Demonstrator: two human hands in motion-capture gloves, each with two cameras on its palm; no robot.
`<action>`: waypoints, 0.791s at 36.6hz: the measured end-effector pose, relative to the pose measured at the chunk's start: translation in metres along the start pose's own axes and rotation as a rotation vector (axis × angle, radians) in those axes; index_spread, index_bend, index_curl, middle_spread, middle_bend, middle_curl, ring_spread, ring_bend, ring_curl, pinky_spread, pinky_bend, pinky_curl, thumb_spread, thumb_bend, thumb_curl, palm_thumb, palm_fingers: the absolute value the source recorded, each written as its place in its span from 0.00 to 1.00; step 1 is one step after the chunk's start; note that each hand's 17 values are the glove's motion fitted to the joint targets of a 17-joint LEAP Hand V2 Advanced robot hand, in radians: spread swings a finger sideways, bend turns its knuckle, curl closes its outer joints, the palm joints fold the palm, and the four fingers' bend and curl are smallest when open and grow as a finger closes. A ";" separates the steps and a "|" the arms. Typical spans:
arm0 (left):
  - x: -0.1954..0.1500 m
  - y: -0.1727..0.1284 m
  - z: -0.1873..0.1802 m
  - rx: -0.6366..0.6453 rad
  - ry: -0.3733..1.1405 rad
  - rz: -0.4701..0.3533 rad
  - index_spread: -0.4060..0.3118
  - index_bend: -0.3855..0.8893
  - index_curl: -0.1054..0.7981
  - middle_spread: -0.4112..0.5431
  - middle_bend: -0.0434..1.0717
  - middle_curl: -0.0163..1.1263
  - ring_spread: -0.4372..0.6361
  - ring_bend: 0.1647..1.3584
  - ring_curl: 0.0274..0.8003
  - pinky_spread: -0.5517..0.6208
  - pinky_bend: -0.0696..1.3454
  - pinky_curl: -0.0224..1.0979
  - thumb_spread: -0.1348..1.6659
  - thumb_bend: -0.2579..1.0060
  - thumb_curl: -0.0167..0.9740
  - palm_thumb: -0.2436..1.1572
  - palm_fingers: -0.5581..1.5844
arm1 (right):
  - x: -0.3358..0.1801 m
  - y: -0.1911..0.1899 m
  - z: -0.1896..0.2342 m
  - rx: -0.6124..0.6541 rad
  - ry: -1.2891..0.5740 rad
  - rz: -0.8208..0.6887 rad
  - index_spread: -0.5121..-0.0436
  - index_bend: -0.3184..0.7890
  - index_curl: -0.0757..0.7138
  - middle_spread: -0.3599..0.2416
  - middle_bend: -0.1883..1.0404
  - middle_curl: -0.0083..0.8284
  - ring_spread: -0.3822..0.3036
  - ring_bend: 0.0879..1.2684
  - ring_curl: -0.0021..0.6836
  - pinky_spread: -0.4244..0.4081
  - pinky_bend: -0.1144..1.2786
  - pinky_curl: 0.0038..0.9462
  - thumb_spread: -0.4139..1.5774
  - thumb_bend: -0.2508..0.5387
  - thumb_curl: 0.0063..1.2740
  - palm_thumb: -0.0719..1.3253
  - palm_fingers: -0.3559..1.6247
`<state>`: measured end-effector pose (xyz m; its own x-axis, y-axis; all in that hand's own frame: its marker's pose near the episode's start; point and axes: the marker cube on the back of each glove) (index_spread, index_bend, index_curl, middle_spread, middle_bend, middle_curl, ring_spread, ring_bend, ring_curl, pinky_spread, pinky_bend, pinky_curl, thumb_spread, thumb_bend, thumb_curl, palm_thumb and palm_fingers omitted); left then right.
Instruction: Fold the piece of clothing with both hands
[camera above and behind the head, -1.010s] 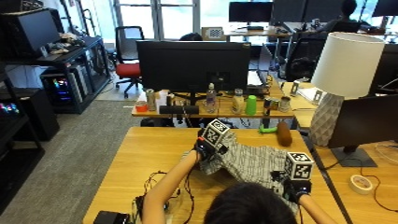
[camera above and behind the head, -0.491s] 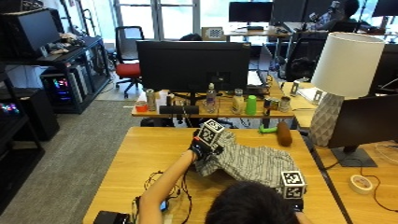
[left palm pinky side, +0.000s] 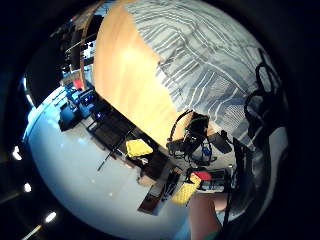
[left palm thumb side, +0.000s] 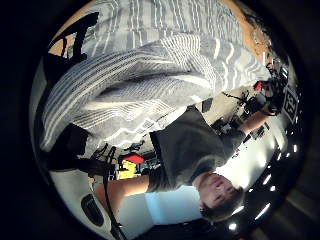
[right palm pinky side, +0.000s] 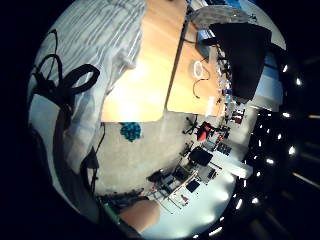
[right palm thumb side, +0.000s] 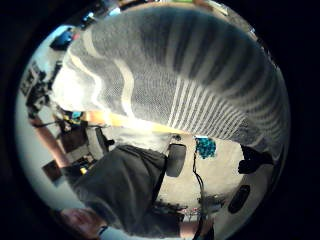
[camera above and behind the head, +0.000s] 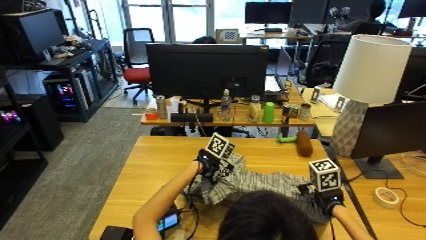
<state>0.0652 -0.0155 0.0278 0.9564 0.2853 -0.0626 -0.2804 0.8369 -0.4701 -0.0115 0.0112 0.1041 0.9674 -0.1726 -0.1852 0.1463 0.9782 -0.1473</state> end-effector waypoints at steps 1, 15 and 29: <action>-0.002 0.002 -0.006 0.001 0.000 -0.008 0.15 0.43 0.60 0.07 0.33 0.46 0.06 0.27 0.49 0.05 0.52 0.37 0.75 0.19 0.29 0.72 0.85 | 0.004 -0.004 -0.012 0.011 0.008 0.007 0.55 0.46 0.48 0.35 0.44 0.55 0.23 0.47 0.61 0.16 0.51 0.41 0.73 0.55 0.30 0.81 0.84; -0.038 0.013 -0.078 -0.008 0.145 -0.275 0.15 0.43 0.61 0.07 0.34 0.47 0.05 0.26 0.49 0.05 0.50 0.37 0.75 0.19 0.29 0.72 0.85 | 0.029 -0.122 -0.080 0.071 0.049 0.094 0.56 0.47 0.58 0.32 0.44 0.56 0.22 0.50 0.64 0.16 0.51 0.43 0.72 0.44 0.27 0.81 0.87; -0.077 -0.099 -0.061 0.098 0.091 -0.538 0.15 0.43 0.62 0.08 0.34 0.48 0.06 0.26 0.50 0.08 0.47 0.38 0.76 0.20 0.29 0.73 0.84 | 0.004 -0.173 -0.060 0.097 0.025 0.181 0.56 0.47 0.64 0.31 0.47 0.58 0.24 0.52 0.67 0.17 0.51 0.45 0.72 0.38 0.25 0.83 0.87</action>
<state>0.0239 -0.1488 0.0254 0.9689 -0.2319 0.0858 0.2471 0.8944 -0.3728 -0.0451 -0.1654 0.0700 0.9744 0.0058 -0.2246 -0.0094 0.9998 -0.0148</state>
